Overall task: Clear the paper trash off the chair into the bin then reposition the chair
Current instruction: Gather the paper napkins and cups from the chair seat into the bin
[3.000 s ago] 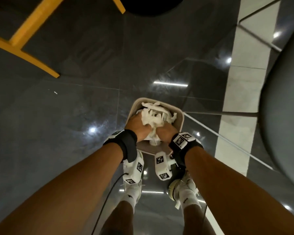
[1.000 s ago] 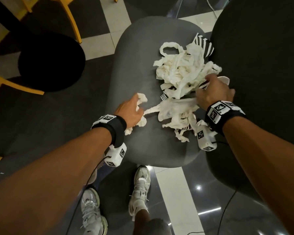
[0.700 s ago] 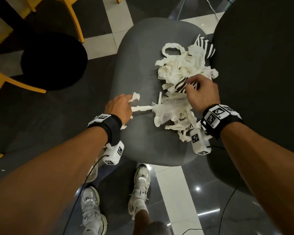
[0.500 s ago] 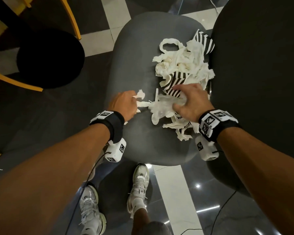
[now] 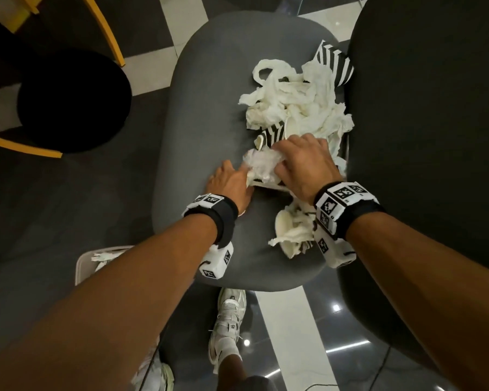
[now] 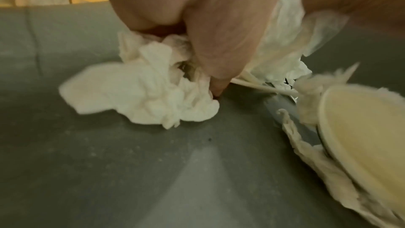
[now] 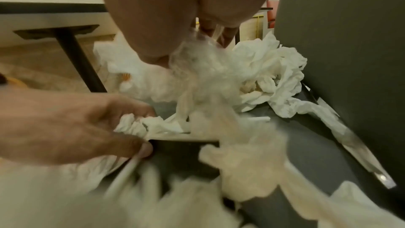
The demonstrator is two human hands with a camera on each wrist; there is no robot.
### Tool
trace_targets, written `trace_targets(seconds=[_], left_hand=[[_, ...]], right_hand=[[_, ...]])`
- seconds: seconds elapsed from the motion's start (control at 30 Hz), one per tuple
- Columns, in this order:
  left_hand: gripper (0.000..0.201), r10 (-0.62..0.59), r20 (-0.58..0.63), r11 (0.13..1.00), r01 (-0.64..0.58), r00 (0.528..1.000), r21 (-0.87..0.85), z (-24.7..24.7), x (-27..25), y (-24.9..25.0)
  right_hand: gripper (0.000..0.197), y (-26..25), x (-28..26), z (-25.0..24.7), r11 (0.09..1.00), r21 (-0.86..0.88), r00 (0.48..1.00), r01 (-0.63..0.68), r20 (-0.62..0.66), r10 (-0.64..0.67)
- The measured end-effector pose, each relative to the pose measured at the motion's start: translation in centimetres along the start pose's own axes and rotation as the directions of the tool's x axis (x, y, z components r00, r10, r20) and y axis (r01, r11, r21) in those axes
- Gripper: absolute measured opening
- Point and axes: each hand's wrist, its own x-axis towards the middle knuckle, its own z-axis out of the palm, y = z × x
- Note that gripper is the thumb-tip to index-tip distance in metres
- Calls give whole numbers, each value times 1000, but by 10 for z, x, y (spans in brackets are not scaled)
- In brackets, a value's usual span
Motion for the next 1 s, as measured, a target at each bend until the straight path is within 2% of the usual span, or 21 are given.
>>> trace_targets(seconds=[0.17,0.3,0.4,0.5,0.6,0.7,0.77,0.83,0.93,1.0], left_hand=[[39,137,-24,984,-134,990,120,-22,-5,-21],[24,232,16,970,-233,973,66,-53,-25,-52],[23,230,104,972,-234,968,27,-78,-48,-73],[14,196,181,980,-197,964,-8,-92,-74,-99],[16,141,216,989,-130,966,-65,-95,-103,-135],[14,50,242,976,4,969,-216,-86,-134,-184],[11,-53,256,909,153,965,-387,-71,-156,-225],[18,-154,287,836,280,945,-473,-46,-177,-269],[31,-254,345,779,402,904,-482,3,-208,-325],[37,-326,399,733,496,857,-465,44,-227,-363]], right_hand=[[36,-10,4,-15,995,89,991,-42,-125,53],[29,-37,12,-26,973,222,965,-70,-231,122],[25,-68,18,-31,942,329,944,-60,-287,161],[21,-110,22,-26,908,417,944,-48,-278,178],[19,-165,23,-13,846,528,959,-83,-190,212],[10,-224,21,16,708,685,961,-169,-46,274],[13,-263,17,52,629,736,957,-252,91,277],[23,-299,11,99,576,742,938,-344,244,246],[31,-343,-3,177,579,686,890,-440,418,181],[31,-372,-13,230,609,634,849,-477,512,132]])
